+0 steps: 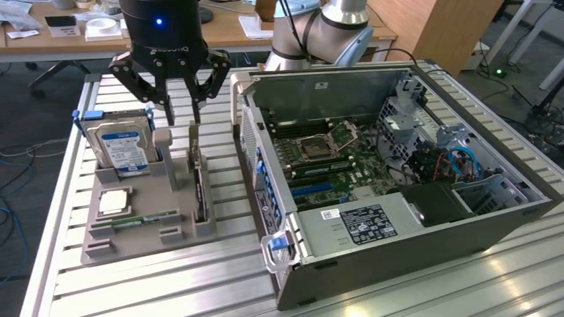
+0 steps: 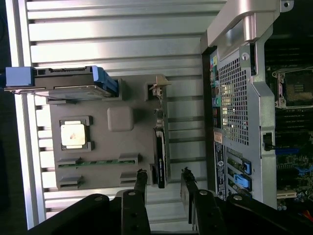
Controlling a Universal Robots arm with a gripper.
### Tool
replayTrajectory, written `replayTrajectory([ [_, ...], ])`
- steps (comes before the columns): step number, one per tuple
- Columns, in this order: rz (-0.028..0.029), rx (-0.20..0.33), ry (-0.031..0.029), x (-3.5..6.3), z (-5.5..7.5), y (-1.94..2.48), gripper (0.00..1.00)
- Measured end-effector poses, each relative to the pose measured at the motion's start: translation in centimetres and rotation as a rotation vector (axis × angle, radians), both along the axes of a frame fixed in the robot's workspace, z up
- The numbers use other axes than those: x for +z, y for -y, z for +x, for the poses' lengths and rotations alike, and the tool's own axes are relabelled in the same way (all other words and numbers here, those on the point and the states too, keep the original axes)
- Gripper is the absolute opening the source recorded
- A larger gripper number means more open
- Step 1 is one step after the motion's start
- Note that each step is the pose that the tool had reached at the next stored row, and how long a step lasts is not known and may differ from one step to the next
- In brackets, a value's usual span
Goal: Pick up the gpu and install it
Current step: 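Pick up the gpu and move the gpu toward the slot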
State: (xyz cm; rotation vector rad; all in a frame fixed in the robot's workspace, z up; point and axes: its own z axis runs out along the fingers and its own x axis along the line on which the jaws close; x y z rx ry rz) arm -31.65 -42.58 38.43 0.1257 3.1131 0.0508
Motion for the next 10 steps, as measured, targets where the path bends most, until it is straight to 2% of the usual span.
replayTrajectory([
  [5,0.0000,0.000,0.0000,-0.04,0.00,0.00,0.42],
  [10,0.0000,0.000,0.0000,-0.79,0.00,0.00,0.42],
])
